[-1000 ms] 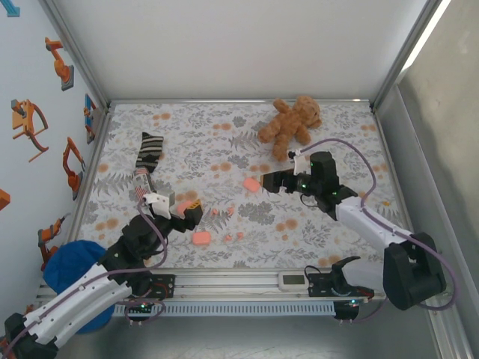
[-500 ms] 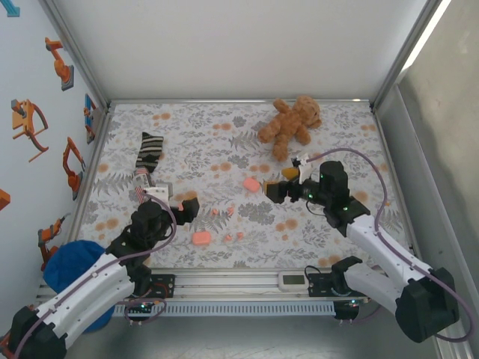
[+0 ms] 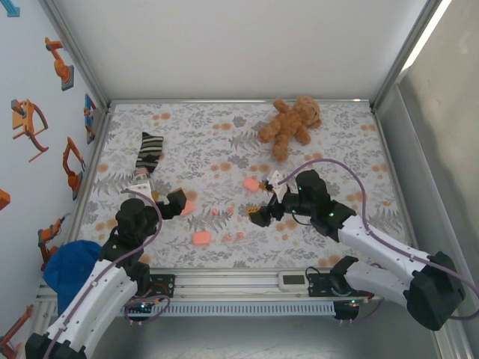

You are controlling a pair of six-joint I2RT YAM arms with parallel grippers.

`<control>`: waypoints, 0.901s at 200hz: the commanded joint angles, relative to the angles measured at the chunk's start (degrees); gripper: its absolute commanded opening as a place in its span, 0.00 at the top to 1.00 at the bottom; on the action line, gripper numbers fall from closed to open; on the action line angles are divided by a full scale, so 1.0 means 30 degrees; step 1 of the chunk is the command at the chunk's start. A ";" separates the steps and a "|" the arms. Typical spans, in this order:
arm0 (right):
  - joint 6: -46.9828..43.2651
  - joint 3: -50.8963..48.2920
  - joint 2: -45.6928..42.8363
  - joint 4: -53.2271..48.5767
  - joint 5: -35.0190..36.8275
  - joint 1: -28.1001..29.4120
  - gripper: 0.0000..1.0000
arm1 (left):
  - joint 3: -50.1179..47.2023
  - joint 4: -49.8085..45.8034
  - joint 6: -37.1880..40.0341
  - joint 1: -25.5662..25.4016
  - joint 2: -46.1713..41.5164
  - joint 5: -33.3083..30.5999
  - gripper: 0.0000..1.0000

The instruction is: Insert wireless bluetooth earbuds into charging case

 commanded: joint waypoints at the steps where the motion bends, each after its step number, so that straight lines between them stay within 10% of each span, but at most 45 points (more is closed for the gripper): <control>1: -0.2479 0.1392 0.0695 -0.0581 0.0466 0.1037 0.01 | 0.0372 -0.0729 -0.0457 0.0818 -0.0192 0.1765 0.04; 180: -0.8360 0.8434 1.3524 -0.2716 0.3360 0.7695 0.09 | -0.0209 -0.2114 -0.0801 0.1763 -0.0788 0.0760 0.04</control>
